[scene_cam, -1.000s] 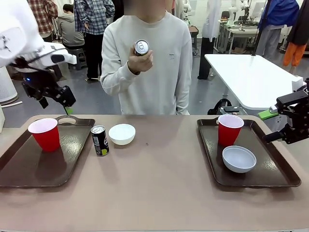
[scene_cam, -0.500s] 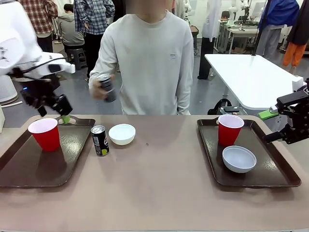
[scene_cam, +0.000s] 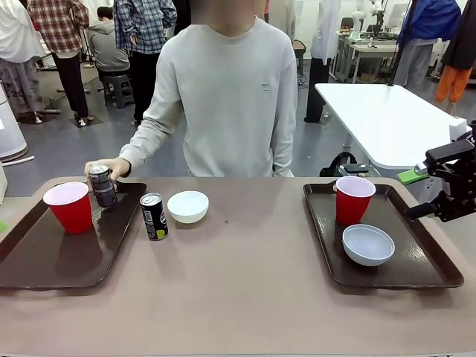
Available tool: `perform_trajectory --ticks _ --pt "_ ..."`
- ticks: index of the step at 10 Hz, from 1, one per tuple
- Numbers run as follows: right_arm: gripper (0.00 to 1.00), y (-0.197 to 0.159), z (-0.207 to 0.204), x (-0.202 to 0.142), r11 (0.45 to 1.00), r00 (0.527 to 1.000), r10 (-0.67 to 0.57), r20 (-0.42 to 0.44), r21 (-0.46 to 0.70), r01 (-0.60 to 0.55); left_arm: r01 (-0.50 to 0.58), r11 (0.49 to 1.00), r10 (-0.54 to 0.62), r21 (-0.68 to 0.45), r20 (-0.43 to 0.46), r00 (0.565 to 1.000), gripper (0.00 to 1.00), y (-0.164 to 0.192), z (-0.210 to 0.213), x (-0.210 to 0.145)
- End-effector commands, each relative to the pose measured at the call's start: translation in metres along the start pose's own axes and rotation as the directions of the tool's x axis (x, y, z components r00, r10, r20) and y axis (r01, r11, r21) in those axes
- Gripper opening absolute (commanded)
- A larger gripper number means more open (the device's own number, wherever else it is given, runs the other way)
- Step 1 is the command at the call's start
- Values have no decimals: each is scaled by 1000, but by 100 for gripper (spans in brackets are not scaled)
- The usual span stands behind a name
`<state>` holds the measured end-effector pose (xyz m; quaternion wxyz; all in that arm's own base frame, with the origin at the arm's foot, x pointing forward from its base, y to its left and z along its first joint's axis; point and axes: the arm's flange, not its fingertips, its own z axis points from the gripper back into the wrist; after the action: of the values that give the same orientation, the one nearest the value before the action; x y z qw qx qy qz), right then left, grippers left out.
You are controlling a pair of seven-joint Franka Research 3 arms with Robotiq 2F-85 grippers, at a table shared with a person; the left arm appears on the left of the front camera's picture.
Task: Prepare tableware on both trays.
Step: Pick up a Picnic Bowl from the table and place it on a Handle tray.
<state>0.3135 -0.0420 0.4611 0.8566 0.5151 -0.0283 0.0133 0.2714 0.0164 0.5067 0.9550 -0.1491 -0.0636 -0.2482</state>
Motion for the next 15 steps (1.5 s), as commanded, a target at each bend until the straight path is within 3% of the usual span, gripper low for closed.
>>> perform_trajectory --ticks 1,7,8,9,11,12,14,15 --pt "95 -1 -2 0 1000 1000 18 1 25 -18 -20 999 20 28 -10 1000 100 0 -12 14" --pt "95 -1 -2 0 1000 1000 18 1 25 -18 -63 997 61 51 43 997 100 11 -9 21" --pt "95 -1 -2 0 1000 1000 18 1 25 -18 37 999 -35 -23 75 997 100 12 -1 11" --pt "95 -1 -2 0 1000 1000 18 1 25 -18 -35 999 34 36 15 999 100 11 -10 17" --pt "95 -1 -2 0 1000 1000 18 1 25 -18 -21 999 20 24 35 999 100 11 -6 15" --pt "95 -1 -2 0 1000 1000 18 1 25 -18 -107 972 89 209 93 992 100 0 -8 30" --pt "95 -1 -2 0 1000 1000 18 1 25 -18 -203 900 166 387 126 978 100 -19 -3 88" --pt "95 -1 -2 0 1000 1000 18 1 25 -18 -214 878 190 429 99 977 100 -31 -9 123"
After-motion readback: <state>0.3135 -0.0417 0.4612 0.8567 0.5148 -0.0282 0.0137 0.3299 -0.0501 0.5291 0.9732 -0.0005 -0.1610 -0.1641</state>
